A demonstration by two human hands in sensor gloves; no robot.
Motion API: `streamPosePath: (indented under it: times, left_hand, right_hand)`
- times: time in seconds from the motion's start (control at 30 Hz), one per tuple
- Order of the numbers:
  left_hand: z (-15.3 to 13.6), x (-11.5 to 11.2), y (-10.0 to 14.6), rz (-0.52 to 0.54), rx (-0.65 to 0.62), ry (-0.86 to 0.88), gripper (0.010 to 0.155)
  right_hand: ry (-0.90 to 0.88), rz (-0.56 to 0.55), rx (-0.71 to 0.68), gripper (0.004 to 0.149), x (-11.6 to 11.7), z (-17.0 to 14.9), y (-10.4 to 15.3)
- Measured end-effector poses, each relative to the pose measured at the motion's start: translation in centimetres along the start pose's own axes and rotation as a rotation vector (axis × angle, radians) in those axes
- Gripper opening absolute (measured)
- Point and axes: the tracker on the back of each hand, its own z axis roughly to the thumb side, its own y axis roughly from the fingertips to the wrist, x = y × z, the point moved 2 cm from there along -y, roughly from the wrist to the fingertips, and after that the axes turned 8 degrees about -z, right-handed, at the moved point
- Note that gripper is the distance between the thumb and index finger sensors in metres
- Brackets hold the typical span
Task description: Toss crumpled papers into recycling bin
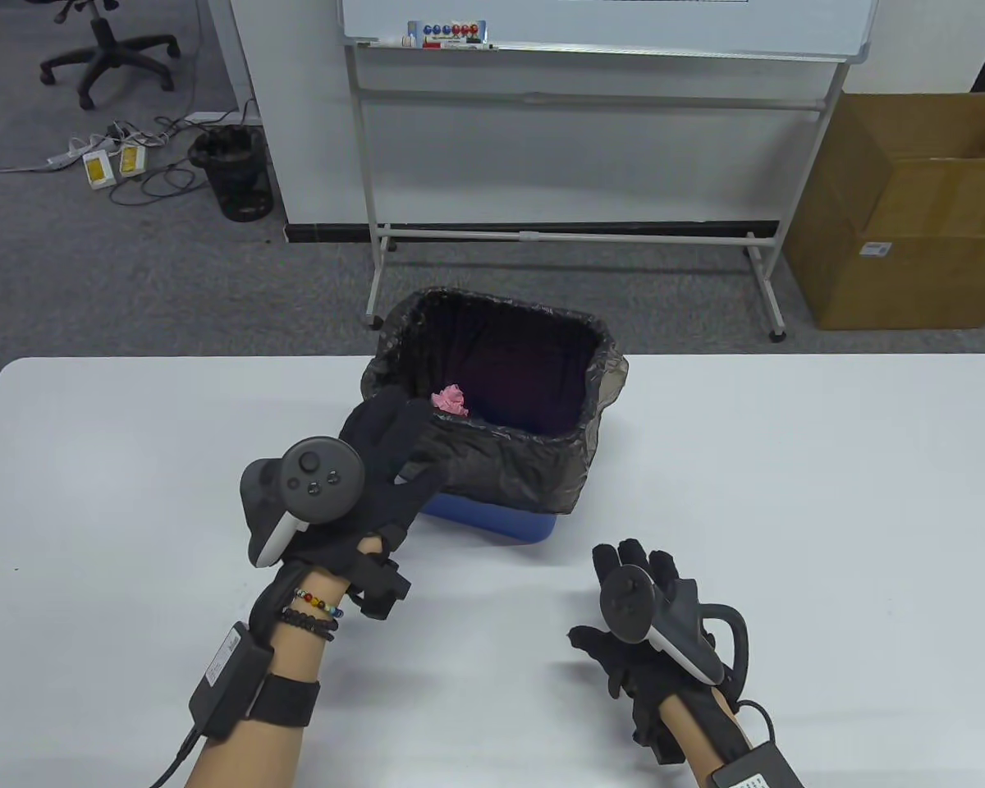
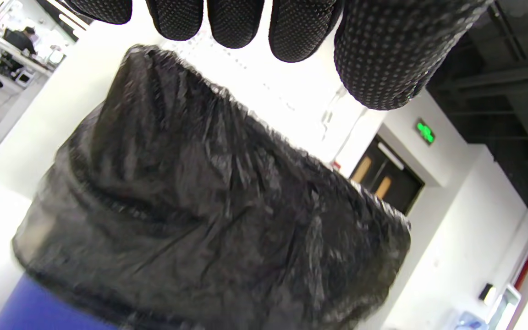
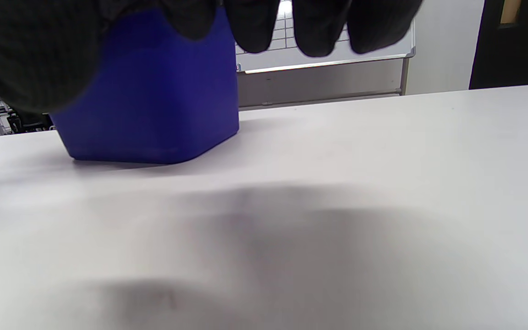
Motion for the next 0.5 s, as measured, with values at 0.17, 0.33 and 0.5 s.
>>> streamPosePath:
  times: [0.17,0.33,0.5]
  left_hand:
    - [-1.2,-2.1,1.7,-0.033,0.022,-0.01,0.073]
    - [-2.5,-5.3,2.8,-0.093,0.051,-0.056,0.072]
    - [-3.9,-7.8,3.6,-0.148,0.071,-0.048,0.072]
  right_hand:
    - [0.013,0.003,-0.018,0.096,0.2,0.5,0.1]
    - [0.012,0.007,-0.021,0.096,0.3,0.7,0.1]
    - [0.015,0.014,-0.018,0.095,0.5,0.6,0.0]
